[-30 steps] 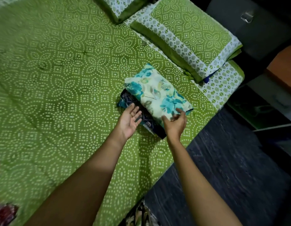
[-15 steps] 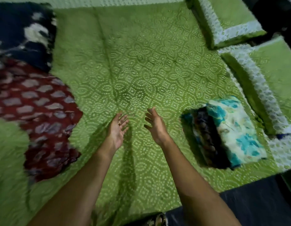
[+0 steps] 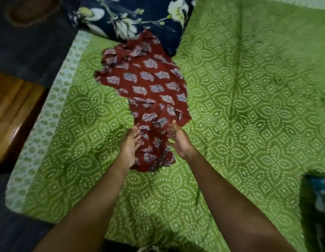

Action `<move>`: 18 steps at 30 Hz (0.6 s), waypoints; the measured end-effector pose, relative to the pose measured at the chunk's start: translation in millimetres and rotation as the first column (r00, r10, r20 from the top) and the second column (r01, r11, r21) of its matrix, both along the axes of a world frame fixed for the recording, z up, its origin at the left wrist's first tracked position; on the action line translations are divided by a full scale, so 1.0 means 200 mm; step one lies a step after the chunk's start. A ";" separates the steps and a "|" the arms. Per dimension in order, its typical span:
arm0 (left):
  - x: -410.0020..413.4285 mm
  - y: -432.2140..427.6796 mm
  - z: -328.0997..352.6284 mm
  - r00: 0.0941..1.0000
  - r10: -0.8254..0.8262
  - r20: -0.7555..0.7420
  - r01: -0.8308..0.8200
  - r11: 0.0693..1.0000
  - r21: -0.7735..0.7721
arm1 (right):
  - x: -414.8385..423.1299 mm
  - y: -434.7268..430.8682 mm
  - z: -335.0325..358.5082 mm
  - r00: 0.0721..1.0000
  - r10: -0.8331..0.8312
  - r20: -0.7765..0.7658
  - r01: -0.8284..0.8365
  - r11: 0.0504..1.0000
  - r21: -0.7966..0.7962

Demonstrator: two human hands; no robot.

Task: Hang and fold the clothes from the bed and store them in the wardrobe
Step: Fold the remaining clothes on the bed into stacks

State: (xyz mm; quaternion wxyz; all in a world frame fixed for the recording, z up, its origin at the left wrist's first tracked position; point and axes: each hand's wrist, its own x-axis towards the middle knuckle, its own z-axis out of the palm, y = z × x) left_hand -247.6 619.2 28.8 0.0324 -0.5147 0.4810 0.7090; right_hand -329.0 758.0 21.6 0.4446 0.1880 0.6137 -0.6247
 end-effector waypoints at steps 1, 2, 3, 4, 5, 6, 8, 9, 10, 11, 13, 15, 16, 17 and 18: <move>0.02 -0.03 -0.04 0.999 -0.007 0.033 0.007 1.000 -0.003 | 0.01 -0.03 -0.03 1.000 0.009 0.003 -0.009 1.000 0.029; 0.03 -0.06 -0.06 0.998 -0.008 0.068 0.007 1.000 0.007 | 0.02 -0.06 -0.08 1.000 0.018 0.003 -0.018 0.997 0.071; 0.04 -0.08 -0.09 0.995 0.000 0.102 0.000 1.000 0.008 | 0.03 -0.07 -0.11 1.000 0.015 -0.008 -0.014 0.994 0.113; 0.06 -0.09 -0.13 0.992 0.017 0.122 -0.017 1.000 -0.006 | 0.04 -0.09 -0.16 1.000 0.012 -0.026 -0.007 0.986 0.165; 0.07 -0.10 -0.17 0.991 0.046 0.127 -0.042 0.999 -0.030 | 0.05 -0.09 -0.20 0.998 -0.001 -0.058 0.013 0.978 0.208; 0.08 -0.11 -0.21 0.990 0.078 0.119 -0.071 0.996 -0.063 | 0.07 -0.09 -0.24 0.995 -0.007 -0.097 0.031 0.968 0.251; 0.10 -0.13 -0.30 0.988 0.094 0.120 -0.083 0.992 -0.099 | 0.09 -0.08 -0.35 0.991 0.022 -0.131 0.026 0.935 0.353; 0.12 -0.13 -0.34 0.986 0.070 0.150 -0.055 0.993 -0.104 | 0.11 -0.08 -0.40 0.990 0.062 -0.125 -0.005 0.913 0.408; 0.13 -0.13 -0.35 0.980 0.029 0.197 -0.004 0.992 -0.125 | 0.11 -0.07 -0.43 0.986 0.119 -0.121 -0.048 0.880 0.472; 0.15 -0.14 -0.40 0.970 -0.014 0.243 0.051 0.988 -0.146 | 0.12 -0.06 -0.50 0.975 0.185 -0.124 -0.093 0.843 0.530; 0.17 -0.14 -0.44 0.957 -0.099 0.272 0.156 0.968 -0.197 | 0.13 -0.05 -0.52 0.944 0.297 -0.146 -0.152 0.781 0.606; 0.18 -0.15 -0.49 0.932 -0.208 0.296 0.283 0.929 -0.239 | 0.13 -0.06 -0.54 0.941 0.303 -0.150 -0.166 0.800 0.576; 0.19 -0.16 -0.50 0.919 -0.252 0.305 0.330 0.913 -0.239 | 0.13 -0.06 -0.54 0.943 0.304 -0.137 -0.183 0.815 0.549; 0.20 -0.15 -0.53 0.916 -0.273 0.295 0.346 0.909 -0.232 | 0.15 -0.05 -0.56 0.937 0.320 -0.142 -0.196 0.815 0.545; 0.20 -0.15 -0.52 0.917 -0.270 0.293 0.342 0.912 -0.229 | 0.15 -0.05 -0.57 0.929 0.338 -0.152 -0.204 0.809 0.551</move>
